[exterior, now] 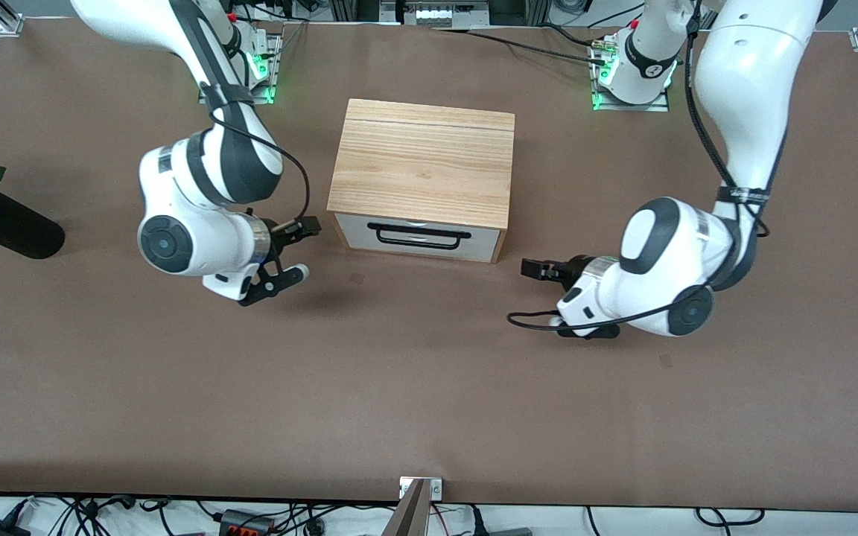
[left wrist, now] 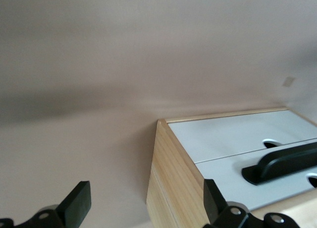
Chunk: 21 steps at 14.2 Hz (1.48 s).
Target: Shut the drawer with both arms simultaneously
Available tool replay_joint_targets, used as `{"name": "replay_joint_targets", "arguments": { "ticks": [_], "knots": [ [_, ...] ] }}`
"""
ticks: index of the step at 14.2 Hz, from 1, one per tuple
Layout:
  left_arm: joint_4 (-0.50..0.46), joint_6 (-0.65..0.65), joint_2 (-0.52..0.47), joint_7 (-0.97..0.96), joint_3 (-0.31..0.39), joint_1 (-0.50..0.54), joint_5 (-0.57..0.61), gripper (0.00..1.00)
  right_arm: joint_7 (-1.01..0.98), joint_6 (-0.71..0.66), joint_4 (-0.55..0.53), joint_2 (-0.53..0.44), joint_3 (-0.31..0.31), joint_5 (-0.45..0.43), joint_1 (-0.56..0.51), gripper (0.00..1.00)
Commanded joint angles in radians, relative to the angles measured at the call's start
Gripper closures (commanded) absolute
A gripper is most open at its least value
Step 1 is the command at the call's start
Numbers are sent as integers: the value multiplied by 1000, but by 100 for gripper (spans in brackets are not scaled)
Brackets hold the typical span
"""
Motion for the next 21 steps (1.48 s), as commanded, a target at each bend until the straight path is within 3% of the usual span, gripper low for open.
{"name": "replay_joint_targets", "arguments": {
  "ticks": [1,4,7,9,13,15,16,18,19,20,21],
  "knots": [
    [16,-75,-54,44,10,27,-2,0,83,-58,49,-39,-7,-125,21,0],
    [16,-100,-107,28,24,76,-2,0,122,-163,91,-101,-8,-253,19,0],
    [21,-190,-172,24,17,114,132,0,99,-332,207,-123,-34,-264,-19,0],
    [13,-236,-267,12,21,115,174,0,93,-352,281,-123,-68,-263,-59,0],
    [18,-298,-363,6,26,191,182,0,96,-320,402,-115,-154,-264,-123,0],
    [16,-331,-398,8,26,225,208,0,101,-315,402,-122,-157,-258,-137,0],
    [15,-348,-406,8,26,231,218,0,102,-318,387,-147,-144,-253,-155,0],
    [-14,-367,-444,4,24,237,232,0,105,-258,280,-211,-14,-263,-250,0],
    [-118,-362,-519,-8,23,237,232,0,102,-201,182,-272,64,-266,-323,0],
    [-249,-274,-617,-9,17,237,235,0,105,-123,72,-338,135,-276,-386,0],
    [-368,-200,-704,-9,13,237,249,0,107,-55,-28,-392,172,-290,-427,0]
  ]
}}
